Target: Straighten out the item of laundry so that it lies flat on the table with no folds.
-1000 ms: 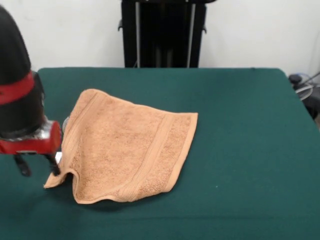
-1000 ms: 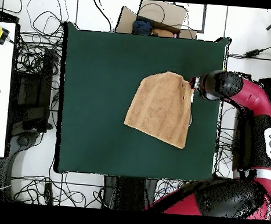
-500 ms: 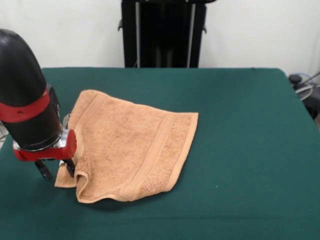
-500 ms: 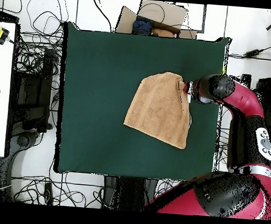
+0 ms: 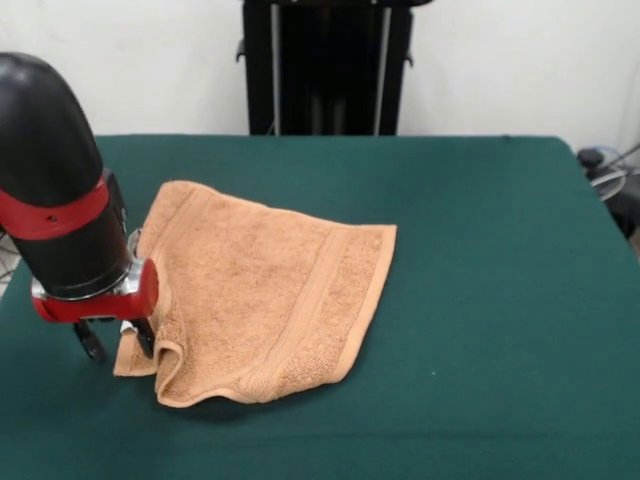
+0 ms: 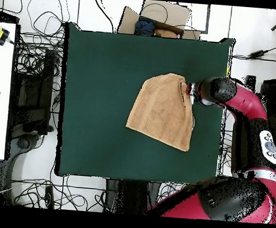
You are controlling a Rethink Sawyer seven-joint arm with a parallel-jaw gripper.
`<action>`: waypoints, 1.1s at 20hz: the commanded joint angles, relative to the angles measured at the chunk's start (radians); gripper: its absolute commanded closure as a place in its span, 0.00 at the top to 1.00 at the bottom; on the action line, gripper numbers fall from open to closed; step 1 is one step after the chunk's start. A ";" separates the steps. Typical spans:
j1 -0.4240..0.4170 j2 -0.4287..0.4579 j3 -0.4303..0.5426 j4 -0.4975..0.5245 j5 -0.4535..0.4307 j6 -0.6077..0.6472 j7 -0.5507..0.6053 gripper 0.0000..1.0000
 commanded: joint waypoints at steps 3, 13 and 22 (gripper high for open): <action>0.022 -0.030 -0.021 0.165 -0.043 -0.080 -0.006 1.00; 0.047 -0.115 -0.062 0.316 -0.070 -0.239 0.101 1.00; 0.081 -0.163 -0.105 0.379 -0.059 -0.329 0.118 1.00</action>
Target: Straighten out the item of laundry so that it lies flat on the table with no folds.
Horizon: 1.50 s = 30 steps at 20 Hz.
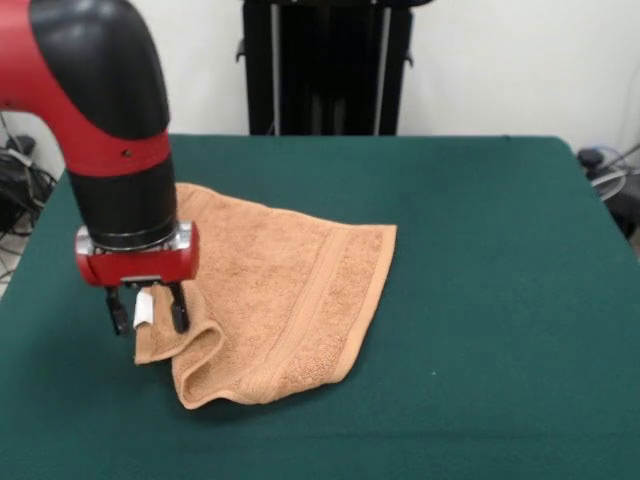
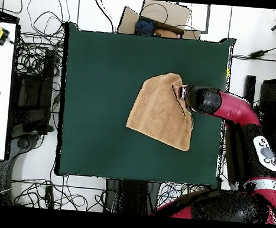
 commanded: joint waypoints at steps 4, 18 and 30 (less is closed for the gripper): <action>0.017 0.037 -0.029 0.087 -0.045 -0.057 0.051 1.00; 0.040 0.020 -0.072 0.125 -0.013 -0.079 0.073 1.00; 0.110 -0.043 -0.133 0.194 0.006 -0.125 0.175 1.00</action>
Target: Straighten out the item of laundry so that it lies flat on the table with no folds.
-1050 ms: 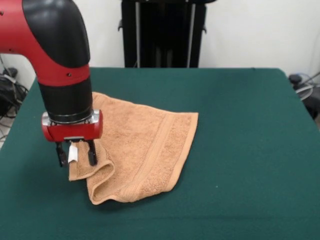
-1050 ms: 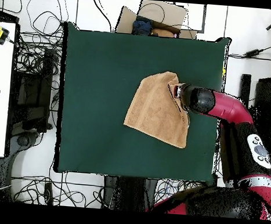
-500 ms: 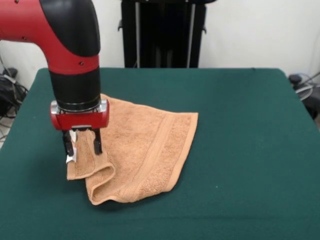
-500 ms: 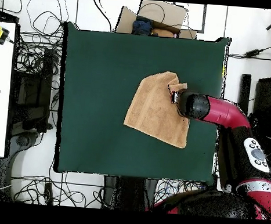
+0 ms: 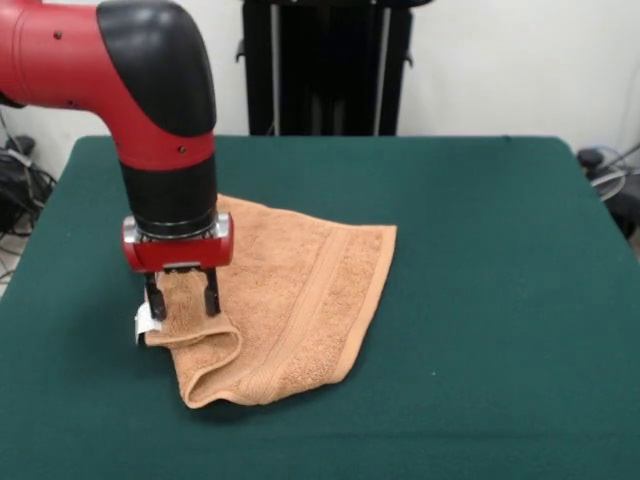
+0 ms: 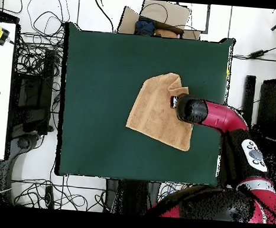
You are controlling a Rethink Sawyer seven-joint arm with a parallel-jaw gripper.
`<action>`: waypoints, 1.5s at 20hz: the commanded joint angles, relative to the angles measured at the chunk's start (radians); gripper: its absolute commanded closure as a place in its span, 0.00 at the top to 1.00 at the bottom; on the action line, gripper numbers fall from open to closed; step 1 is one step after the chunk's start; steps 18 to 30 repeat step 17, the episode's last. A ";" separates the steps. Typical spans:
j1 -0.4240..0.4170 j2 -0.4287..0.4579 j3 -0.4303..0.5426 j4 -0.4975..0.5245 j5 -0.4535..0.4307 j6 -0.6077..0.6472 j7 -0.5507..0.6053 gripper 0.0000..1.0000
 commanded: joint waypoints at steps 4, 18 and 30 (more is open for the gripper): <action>0.042 0.007 -0.032 0.045 0.008 -0.005 0.129 1.00; 0.014 0.082 -0.011 0.001 0.000 -0.027 0.094 1.00; 0.014 0.082 -0.011 0.001 0.000 -0.027 0.094 1.00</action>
